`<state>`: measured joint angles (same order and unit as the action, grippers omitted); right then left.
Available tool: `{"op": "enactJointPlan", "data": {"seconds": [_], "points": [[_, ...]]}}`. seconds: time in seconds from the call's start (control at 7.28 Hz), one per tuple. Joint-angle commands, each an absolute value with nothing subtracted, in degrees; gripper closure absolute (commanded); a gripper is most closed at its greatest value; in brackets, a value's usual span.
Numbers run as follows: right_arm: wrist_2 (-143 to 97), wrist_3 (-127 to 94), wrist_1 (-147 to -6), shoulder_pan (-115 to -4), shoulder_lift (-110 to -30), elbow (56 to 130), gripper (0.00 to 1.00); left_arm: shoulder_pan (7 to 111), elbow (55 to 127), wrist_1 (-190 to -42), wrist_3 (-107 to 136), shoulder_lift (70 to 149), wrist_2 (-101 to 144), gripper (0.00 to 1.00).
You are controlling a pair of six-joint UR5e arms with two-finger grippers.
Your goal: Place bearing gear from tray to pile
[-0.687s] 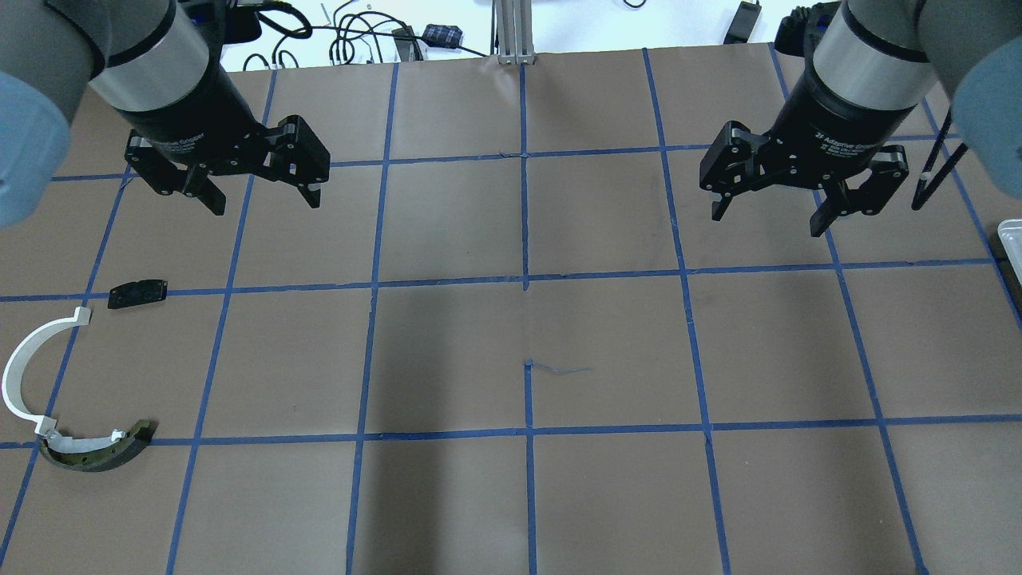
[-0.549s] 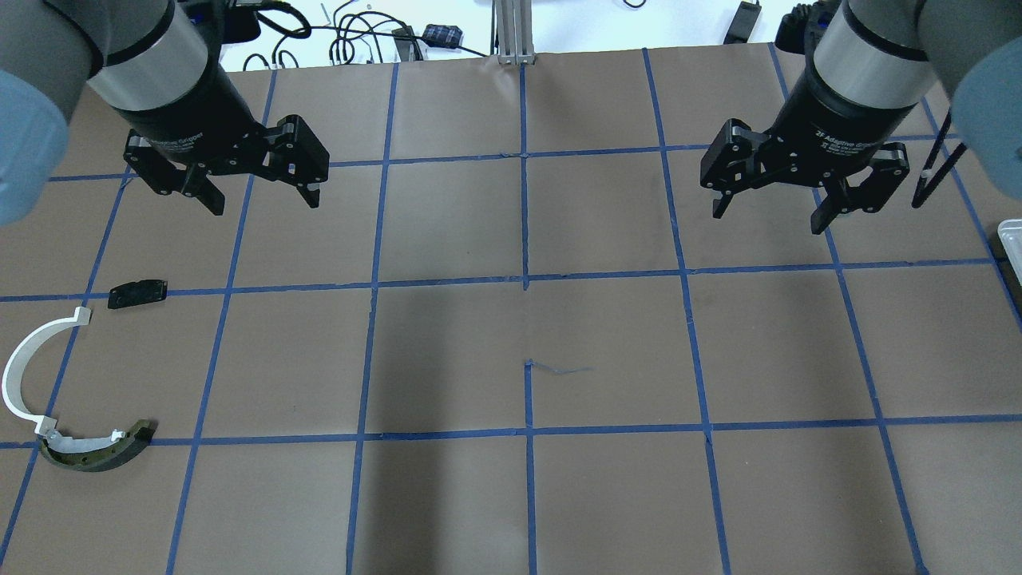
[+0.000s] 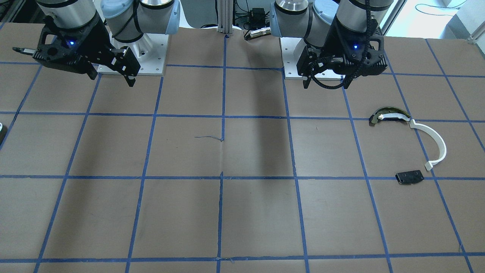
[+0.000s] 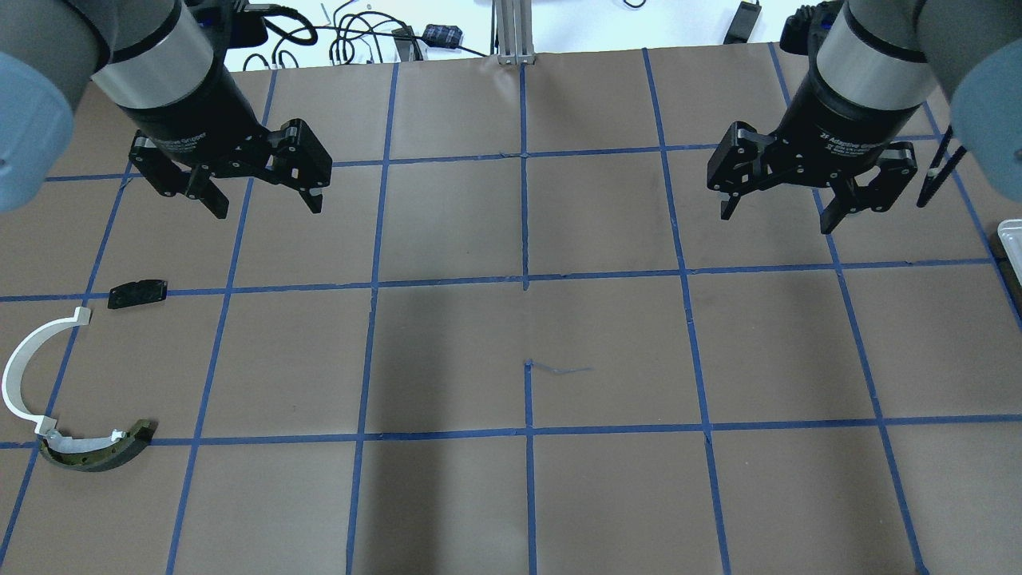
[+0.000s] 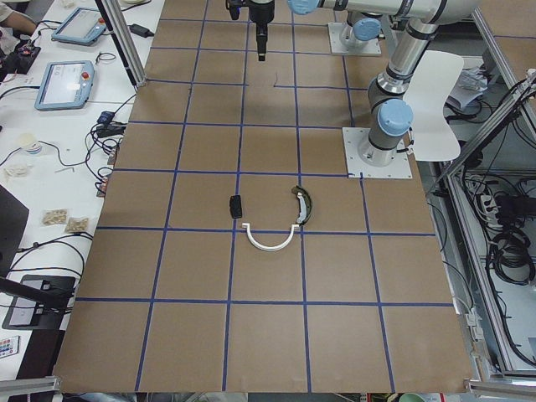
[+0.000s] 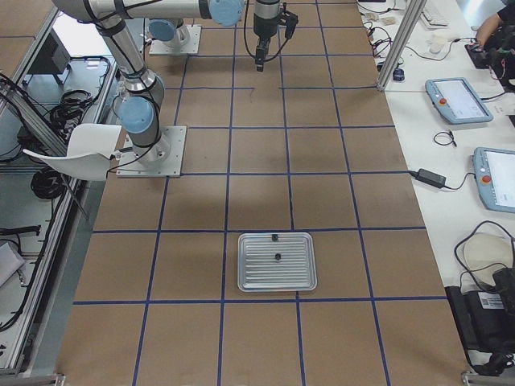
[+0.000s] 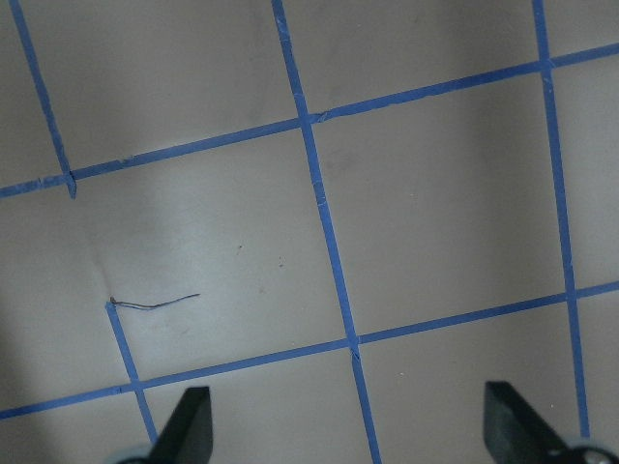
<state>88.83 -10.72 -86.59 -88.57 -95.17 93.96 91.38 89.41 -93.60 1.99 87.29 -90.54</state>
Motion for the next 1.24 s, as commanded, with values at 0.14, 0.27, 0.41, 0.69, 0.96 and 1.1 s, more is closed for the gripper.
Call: {"op": "enactJointPlan", "data": {"seconds": [0.14,0.27,0.41,0.69,0.96,1.1], "points": [[88.9,-10.7,-86.7,-88.5,-95.0,94.3,0.0,91.7,89.8,-92.3,1.6,86.0,-90.3,0.0],[88.9,-10.7,-86.6,-88.4,-95.2,94.1,0.0,91.7,90.3,-92.4,0.6,85.8,-90.7,0.0],[88.9,-10.7,-86.6,-88.4,-95.1,94.3,0.0,91.8,90.2,-92.5,-1.0,85.5,-90.3,0.0],[88.9,-10.5,-86.7,-88.1,-95.0,94.3,0.0,91.2,88.9,-93.2,-0.6,85.8,-88.7,0.0],[88.9,-10.0,-86.7,-87.5,-94.7,94.4,0.0,90.0,86.8,-95.7,-0.7,86.6,-90.0,0.0],[88.9,-9.6,-86.5,-86.0,-94.7,94.5,0.0,89.8,87.3,-95.6,-1.1,85.8,-93.2,0.0]]}}
